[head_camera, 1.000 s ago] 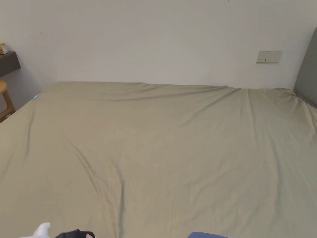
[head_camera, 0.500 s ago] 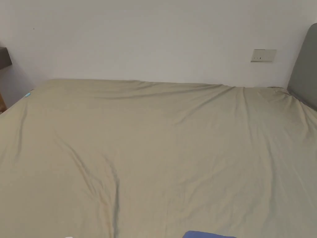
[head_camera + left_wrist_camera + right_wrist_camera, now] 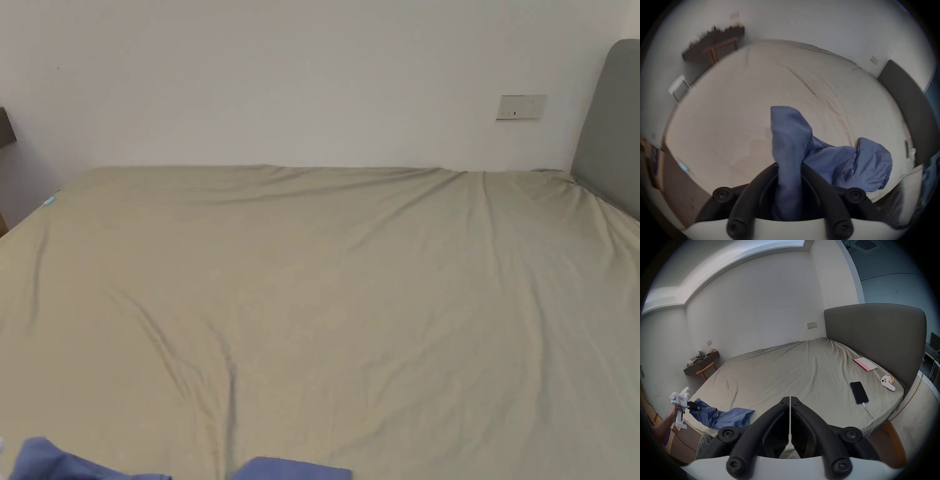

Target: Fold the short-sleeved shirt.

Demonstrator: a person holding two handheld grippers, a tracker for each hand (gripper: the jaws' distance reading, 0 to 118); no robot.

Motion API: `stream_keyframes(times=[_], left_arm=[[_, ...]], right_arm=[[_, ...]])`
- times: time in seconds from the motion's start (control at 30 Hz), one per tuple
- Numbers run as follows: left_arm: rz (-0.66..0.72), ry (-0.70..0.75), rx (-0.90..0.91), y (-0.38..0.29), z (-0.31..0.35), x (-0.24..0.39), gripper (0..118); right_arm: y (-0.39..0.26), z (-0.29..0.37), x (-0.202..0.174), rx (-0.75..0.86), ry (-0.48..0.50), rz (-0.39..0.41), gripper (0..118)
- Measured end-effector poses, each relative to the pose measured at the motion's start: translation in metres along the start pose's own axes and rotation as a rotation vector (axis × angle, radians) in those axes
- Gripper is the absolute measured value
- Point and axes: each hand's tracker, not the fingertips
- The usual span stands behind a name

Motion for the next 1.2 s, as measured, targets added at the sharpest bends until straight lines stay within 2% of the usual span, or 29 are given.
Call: stream_keyframes(times=[0.07,0.23,0.37,0.47,0.5,0.53,0.6,0.63,0.67,0.7,0.73,0.77,0.8,0.93,1.0,1.03,1.1,1.13,1.2], left_arm=[[-0.039,-0.003,-0.002,0.002,0.016,0.014,7],[-0.065,-0.194,-0.037,-0.002,0.021,0.081,7],[-0.053,-0.373,-0.079,-0.006,-0.015,0.136,7],[-0.081,-0.423,-0.144,-0.019,-0.052,0.184,9],[-0.105,-0.428,-0.165,-0.026,-0.062,0.197,14],[-0.132,-0.43,-0.178,-0.035,-0.074,0.212,23],[-0.138,-0.43,-0.218,-0.05,-0.095,0.229,47],[-0.125,-0.44,-0.226,-0.056,-0.101,0.233,62],[-0.121,-0.446,-0.205,-0.063,-0.1,0.236,83],[-0.105,-0.5,-0.157,-0.064,-0.097,0.236,100],[-0.088,-0.556,-0.158,-0.06,-0.092,0.234,108],[-0.074,-0.576,-0.168,-0.057,-0.088,0.231,109],[-0.072,-0.576,-0.156,-0.053,-0.076,0.228,109],[0.015,-0.502,0.112,-0.029,-0.024,0.182,109],[0.114,-0.427,0.197,-0.022,-0.008,0.156,100],[0.17,-0.384,0.219,-0.021,-0.006,0.146,86],[0.185,-0.292,0.218,-0.023,-0.011,0.147,28],[0.113,-0.226,0.196,-0.027,-0.018,0.154,10],[-0.033,-0.181,0.16,-0.043,-0.034,0.178,9]], right_arm=[[-0.001,0.0,-0.001,0.009,0.003,-0.002,3],[0.001,-0.002,-0.013,0.03,-0.018,0.067,3],[0.001,0.004,-0.017,0.083,-0.023,0.08,3],[0.004,0.005,-0.016,0.068,-0.007,0.075,3],[0.003,0.005,-0.016,0.065,-0.013,0.079,3],[0.003,0.005,-0.016,0.056,-0.021,0.087,3],[-0.001,0.003,-0.01,0.017,-0.023,0.095,3],[-0.004,0.002,-0.009,0.017,-0.036,0.09,3],[-0.007,0.002,-0.007,0.012,-0.042,0.083,3],[-0.008,0.002,-0.004,0.004,-0.04,0.075,3],[-0.01,0.001,-0.002,0.0,-0.042,0.066,3],[-0.011,0.002,0.0,0.001,-0.049,0.06,3],[-0.012,0.002,0.001,0.001,-0.054,0.056,3],[-0.01,0.004,0.006,0.01,-0.062,0.05,3],[-0.009,0.004,0.007,0.016,-0.062,0.049,3],[-0.009,0.001,0.008,0.015,-0.06,0.044,3],[-0.009,-0.004,0.009,0.01,-0.048,0.031,3],[-0.01,-0.006,0.009,0.007,-0.041,0.024,3],[-0.011,-0.01,0.006,-0.005,-0.036,0.017,3]])
